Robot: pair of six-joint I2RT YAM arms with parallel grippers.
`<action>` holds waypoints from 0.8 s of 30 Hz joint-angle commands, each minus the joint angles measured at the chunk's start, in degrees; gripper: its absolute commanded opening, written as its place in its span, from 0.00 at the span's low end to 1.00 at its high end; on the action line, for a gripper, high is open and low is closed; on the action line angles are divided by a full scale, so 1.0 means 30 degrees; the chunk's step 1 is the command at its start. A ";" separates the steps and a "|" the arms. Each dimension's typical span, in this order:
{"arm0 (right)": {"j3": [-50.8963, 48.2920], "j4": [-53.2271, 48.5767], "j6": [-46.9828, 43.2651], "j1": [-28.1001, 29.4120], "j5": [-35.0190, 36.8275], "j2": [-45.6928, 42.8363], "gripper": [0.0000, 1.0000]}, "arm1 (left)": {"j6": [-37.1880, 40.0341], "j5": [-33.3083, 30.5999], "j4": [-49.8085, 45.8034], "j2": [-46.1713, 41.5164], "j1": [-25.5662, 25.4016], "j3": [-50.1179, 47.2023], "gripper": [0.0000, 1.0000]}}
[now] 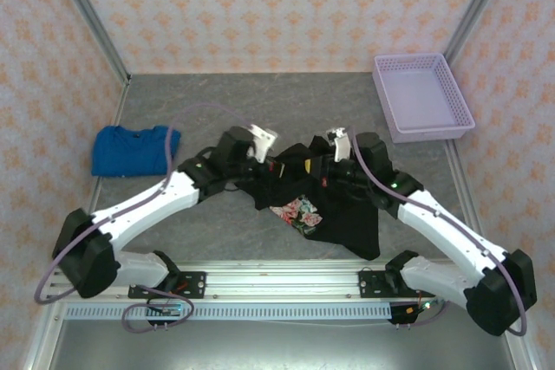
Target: Fold the inside-out t-shirt
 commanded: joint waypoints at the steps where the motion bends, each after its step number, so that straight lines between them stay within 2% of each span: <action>1: -0.0291 -0.1648 -0.2150 0.0658 0.4896 -0.0780 0.01 | -0.4621 0.6438 0.4597 -0.1930 0.1486 -0.1311 0.00; 6: 0.0112 -0.1657 -0.2518 0.1004 0.5136 -0.0136 0.05 | -0.5937 0.7774 0.4775 -0.2826 0.1534 -0.1916 0.00; 12: 0.1813 -0.4892 -0.2693 0.1995 0.8190 -0.0035 0.27 | -0.6358 0.7263 0.4695 -0.2659 0.1547 -0.1879 0.00; 16: 0.1869 -0.5342 -0.3854 0.3216 0.7627 -0.1355 0.38 | -0.6390 0.6959 0.4560 -0.2348 0.1553 -0.1822 0.00; 20: 0.1656 -0.4072 -0.4575 0.4486 0.6172 -0.1647 0.39 | -0.6152 0.6700 0.4135 -0.2329 0.1565 -0.1746 0.00; 24: 0.2032 -0.2961 -0.4757 0.5355 0.5397 -0.0087 0.29 | -0.6026 0.6604 0.3856 -0.2359 0.1563 -0.1645 0.00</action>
